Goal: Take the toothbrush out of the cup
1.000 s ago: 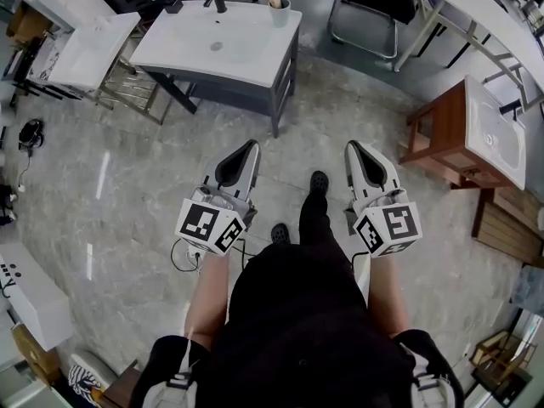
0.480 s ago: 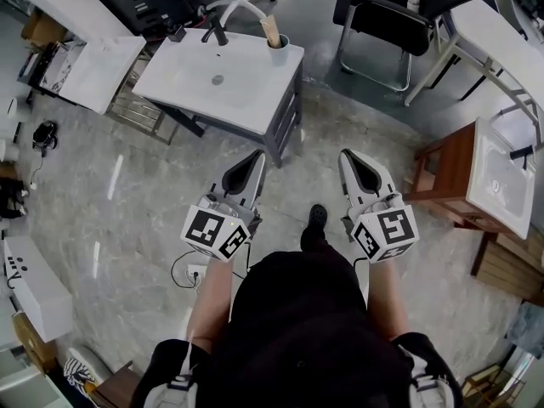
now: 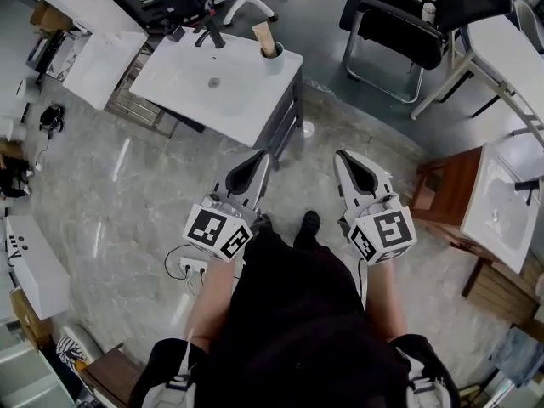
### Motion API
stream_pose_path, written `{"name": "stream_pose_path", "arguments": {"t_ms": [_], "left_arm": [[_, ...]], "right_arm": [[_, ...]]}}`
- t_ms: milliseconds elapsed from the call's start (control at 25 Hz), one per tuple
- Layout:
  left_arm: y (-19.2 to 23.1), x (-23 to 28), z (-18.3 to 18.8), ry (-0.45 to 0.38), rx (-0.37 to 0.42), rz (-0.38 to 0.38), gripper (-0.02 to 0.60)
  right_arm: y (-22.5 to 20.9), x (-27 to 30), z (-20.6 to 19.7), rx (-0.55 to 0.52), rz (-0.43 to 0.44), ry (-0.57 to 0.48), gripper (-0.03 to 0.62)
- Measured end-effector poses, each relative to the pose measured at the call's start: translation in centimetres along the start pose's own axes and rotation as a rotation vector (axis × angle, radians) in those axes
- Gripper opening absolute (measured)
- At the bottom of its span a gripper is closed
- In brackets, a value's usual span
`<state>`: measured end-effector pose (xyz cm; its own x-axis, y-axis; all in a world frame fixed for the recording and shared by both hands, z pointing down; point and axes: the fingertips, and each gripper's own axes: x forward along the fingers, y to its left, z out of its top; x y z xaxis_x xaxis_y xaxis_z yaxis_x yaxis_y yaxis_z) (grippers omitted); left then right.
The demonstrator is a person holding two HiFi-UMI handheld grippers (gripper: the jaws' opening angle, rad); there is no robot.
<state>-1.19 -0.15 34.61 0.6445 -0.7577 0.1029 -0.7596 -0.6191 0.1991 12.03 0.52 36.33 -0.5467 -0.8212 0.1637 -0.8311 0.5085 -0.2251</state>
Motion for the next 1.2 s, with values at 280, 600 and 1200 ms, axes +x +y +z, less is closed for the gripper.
{"name": "stream_pose_path", "arguments": {"t_ms": [280, 600, 1200], "left_arm": [[2.0, 1.3, -1.1, 0.047, -0.016, 0.037, 0.018], [6.5, 6.4, -0.8, 0.045, -0.031, 0.030, 0.020], [20.0, 17.9, 0.8, 0.068, -0.054, -0.016, 0.020]], "right_arm": [[-0.6, 2.1, -1.0, 0.027, 0.028, 0.039, 0.032], [-3.2, 6.2, -0.4, 0.007, 0.005, 0.070, 0.032], [-7.4, 19.3, 3.6, -0.061, -0.053, 0.108, 0.032]]}}
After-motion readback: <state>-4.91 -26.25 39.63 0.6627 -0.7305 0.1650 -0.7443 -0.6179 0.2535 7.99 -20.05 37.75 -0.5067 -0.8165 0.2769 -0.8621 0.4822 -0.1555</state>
